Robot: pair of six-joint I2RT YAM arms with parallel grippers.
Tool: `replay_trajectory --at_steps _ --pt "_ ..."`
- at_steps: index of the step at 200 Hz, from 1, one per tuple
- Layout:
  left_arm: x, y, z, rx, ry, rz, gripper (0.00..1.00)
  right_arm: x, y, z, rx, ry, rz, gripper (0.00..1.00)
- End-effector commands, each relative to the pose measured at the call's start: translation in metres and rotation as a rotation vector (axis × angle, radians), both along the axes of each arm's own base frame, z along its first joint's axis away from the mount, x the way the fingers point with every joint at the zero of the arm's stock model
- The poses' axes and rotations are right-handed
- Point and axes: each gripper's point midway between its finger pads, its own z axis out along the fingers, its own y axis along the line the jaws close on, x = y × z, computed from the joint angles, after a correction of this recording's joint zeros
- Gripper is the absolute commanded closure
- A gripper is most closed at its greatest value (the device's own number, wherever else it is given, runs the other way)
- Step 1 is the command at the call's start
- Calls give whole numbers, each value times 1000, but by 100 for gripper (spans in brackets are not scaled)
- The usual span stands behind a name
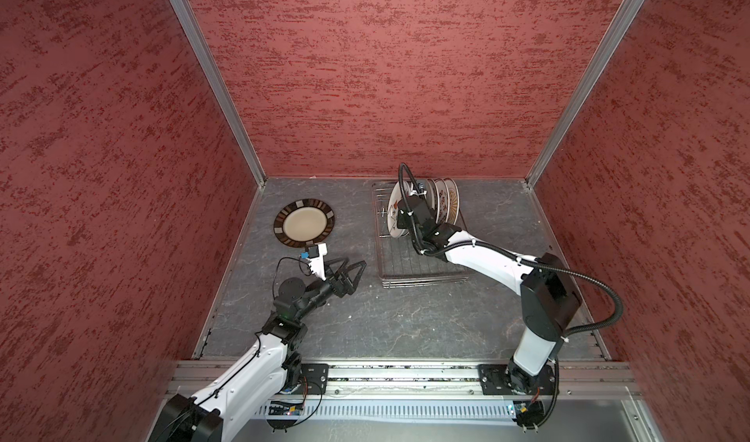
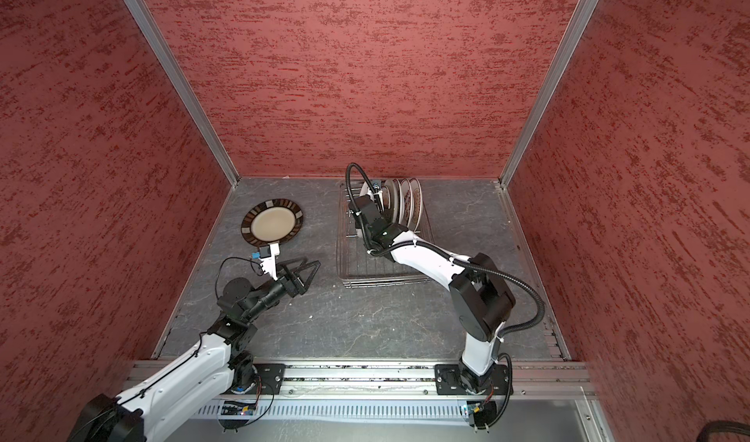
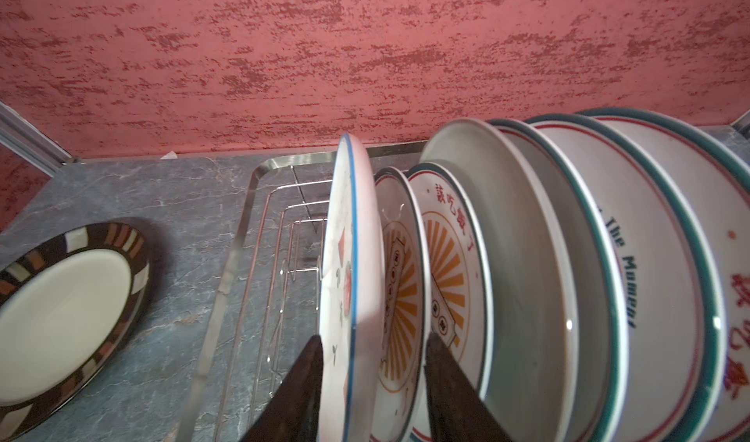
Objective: Unload the plates from the dish rack
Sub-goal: 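Reach the right gripper to the watermelon plate's top rim while left gripper rises, then grip the watermelon plate's rim with the right gripper and tilt it out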
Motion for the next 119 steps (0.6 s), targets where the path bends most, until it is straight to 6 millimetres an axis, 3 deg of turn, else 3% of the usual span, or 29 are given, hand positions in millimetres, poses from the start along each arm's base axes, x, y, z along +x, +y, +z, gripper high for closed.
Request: replay_trajectory --at_steps 1,49,119 --pt "5 3 2 -9 8 32 1 9 3 7 12 -1 -4 63" --pt "3 0 3 -28 8 15 1 18 4 -2 -1 20 -15 74" --pt "9 -2 -2 -15 26 21 1 30 7 -18 23 54 9 78"
